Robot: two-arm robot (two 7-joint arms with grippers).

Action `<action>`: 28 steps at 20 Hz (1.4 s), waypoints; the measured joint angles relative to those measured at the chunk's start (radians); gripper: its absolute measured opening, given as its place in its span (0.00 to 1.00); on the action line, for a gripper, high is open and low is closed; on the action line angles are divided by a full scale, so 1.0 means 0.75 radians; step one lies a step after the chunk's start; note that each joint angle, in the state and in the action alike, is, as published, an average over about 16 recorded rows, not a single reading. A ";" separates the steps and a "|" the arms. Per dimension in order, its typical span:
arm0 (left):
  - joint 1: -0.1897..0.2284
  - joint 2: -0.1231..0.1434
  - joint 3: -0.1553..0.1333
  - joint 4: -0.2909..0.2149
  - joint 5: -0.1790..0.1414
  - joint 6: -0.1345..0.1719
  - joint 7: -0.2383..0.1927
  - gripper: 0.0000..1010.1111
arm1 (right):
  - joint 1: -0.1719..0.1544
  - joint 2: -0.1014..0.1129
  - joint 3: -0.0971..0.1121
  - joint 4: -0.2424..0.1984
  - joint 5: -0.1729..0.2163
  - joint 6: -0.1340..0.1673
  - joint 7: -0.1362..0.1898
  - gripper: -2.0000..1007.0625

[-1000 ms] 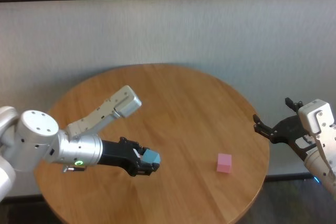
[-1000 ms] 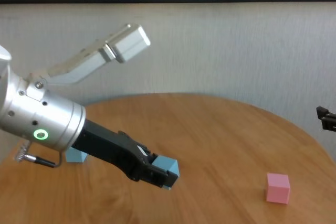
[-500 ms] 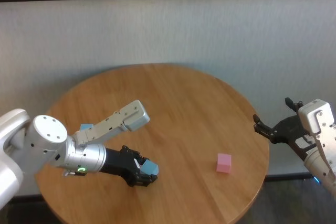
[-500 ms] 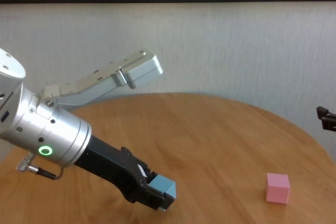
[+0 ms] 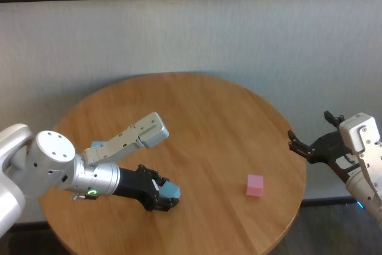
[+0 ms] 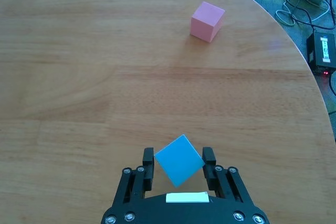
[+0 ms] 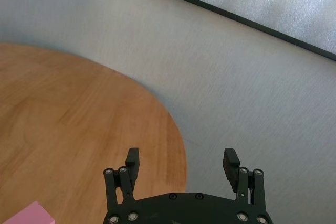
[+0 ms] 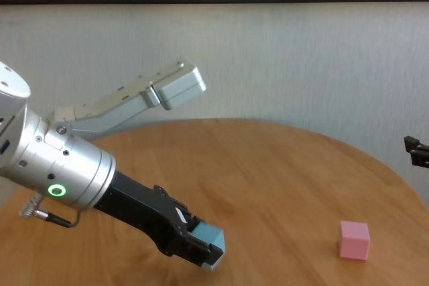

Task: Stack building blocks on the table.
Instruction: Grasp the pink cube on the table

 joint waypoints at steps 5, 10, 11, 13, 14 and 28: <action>0.005 0.001 -0.010 -0.005 -0.010 -0.002 0.002 0.74 | 0.000 0.000 0.000 0.000 0.000 0.000 0.000 1.00; 0.037 0.003 -0.062 -0.031 -0.061 -0.018 0.035 0.87 | 0.000 0.000 0.000 0.000 0.000 0.000 0.000 1.00; 0.048 0.004 -0.078 -0.041 -0.076 -0.025 0.047 0.89 | 0.000 0.000 0.000 0.000 0.000 0.000 0.000 1.00; 0.077 0.006 -0.120 -0.065 -0.110 -0.049 0.082 0.93 | 0.000 0.000 0.000 0.000 0.000 0.000 0.000 1.00; 0.095 0.007 -0.145 -0.079 -0.130 -0.064 0.105 0.94 | 0.000 0.000 0.000 0.000 0.000 0.000 0.000 1.00; 0.509 -0.037 -0.654 -0.342 -0.336 -0.474 0.685 0.99 | 0.000 0.000 0.000 0.000 0.000 0.000 0.000 1.00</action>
